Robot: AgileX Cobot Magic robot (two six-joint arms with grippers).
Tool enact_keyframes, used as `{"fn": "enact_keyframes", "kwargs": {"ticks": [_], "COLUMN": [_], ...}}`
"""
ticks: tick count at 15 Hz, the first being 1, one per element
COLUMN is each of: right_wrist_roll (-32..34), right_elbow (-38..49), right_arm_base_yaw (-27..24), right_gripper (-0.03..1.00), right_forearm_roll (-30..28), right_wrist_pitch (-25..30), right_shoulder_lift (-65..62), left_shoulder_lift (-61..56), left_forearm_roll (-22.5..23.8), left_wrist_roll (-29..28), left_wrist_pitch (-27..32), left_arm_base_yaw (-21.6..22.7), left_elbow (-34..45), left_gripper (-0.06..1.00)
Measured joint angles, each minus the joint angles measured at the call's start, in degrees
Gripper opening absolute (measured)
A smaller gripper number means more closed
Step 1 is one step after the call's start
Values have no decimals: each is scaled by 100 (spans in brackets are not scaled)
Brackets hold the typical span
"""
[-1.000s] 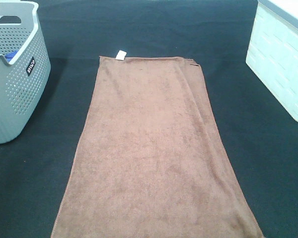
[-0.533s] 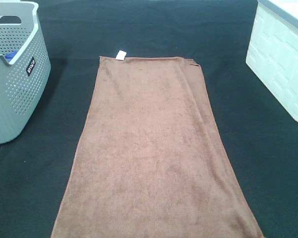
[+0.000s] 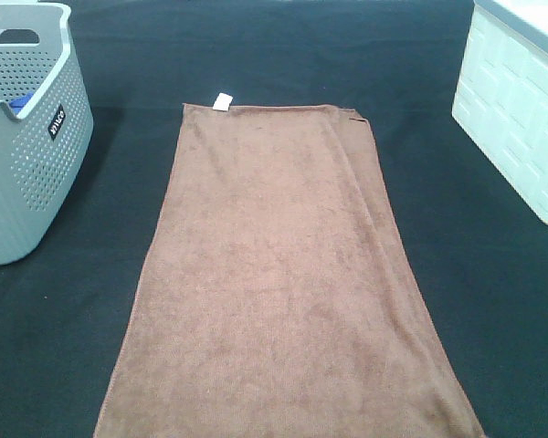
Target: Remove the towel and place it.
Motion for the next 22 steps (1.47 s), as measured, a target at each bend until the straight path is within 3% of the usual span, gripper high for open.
{"fn": "enact_keyframes", "kwargs": {"ticks": [22], "right_wrist_roll": [0], "right_elbow": [0], "right_arm_base_yaw": [0], "right_gripper": [70], "right_forearm_roll": [-46], "right_wrist_pitch": [0], "right_shoulder_lift": [0], "left_shoulder_lift": [0], "left_forearm_roll": [69], "left_wrist_roll": [63], "left_wrist_pitch": [-17], "left_arm_base_yaw": [0], "left_elbow": [0], "left_gripper": [80]}}
